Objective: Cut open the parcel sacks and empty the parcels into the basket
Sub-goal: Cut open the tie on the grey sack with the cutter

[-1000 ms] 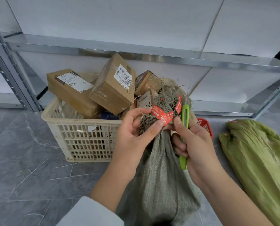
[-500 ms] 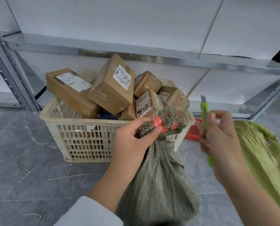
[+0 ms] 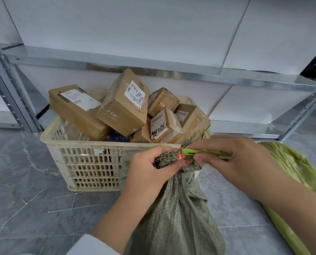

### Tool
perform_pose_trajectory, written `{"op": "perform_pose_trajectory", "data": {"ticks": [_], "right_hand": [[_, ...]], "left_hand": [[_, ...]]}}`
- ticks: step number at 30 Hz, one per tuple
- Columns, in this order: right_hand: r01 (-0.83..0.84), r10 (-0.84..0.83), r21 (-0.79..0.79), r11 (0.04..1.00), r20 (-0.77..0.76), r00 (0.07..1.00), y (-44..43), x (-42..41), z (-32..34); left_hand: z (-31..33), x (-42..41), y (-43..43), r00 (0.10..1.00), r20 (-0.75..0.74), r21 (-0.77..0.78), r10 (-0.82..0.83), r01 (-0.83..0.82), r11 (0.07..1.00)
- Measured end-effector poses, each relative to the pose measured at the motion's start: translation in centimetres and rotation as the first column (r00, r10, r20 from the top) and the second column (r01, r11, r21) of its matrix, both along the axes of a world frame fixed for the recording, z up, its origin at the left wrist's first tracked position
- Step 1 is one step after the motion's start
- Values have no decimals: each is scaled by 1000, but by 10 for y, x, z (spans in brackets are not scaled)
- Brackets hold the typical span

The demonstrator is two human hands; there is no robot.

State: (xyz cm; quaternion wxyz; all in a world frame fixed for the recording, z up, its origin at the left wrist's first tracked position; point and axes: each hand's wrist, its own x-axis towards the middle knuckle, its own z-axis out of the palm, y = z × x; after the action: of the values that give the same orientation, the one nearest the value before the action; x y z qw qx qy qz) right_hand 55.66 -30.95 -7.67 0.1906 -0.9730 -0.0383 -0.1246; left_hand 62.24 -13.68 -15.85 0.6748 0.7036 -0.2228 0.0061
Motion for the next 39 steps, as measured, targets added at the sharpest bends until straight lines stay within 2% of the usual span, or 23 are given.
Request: {"op": "perform_pose_trajectory", "data": {"ticks": [5,9,13,18,26,30,33,36,39], "right_hand": [[0,-1,-88,996,-12,1000,-6,-3,4],[6,-5,-158,987,5,1000,-9,-5,3],[-37,42,-236,971,14,999,-13,-4,2],[-62,77,-194,979,75,994,-12,-2,3],[-127,154,-455,881,22,988,-5,1,8],[-153,181,-527,836,2,983,-11,-1,6],[-162,208,-570,806,15,978,-15,0,8],[-175,221,-587,790,6,975,-17,2,15],[-193,241,-605,773,-2,970,-18,5,18]], "left_hand": [[3,3,2,992,-117,-40,-43,39,998],[4,1,3,992,-90,41,-87,91,995],[5,0,4,993,-73,52,-92,96,994],[5,0,2,992,-75,67,-101,106,992],[4,1,3,994,-95,136,-51,64,989],[2,2,3,989,-137,141,-63,82,987],[1,3,3,971,-210,81,-112,132,988],[1,4,2,930,-281,-81,-237,223,971],[-3,7,0,914,-360,-208,-189,119,971]]}}
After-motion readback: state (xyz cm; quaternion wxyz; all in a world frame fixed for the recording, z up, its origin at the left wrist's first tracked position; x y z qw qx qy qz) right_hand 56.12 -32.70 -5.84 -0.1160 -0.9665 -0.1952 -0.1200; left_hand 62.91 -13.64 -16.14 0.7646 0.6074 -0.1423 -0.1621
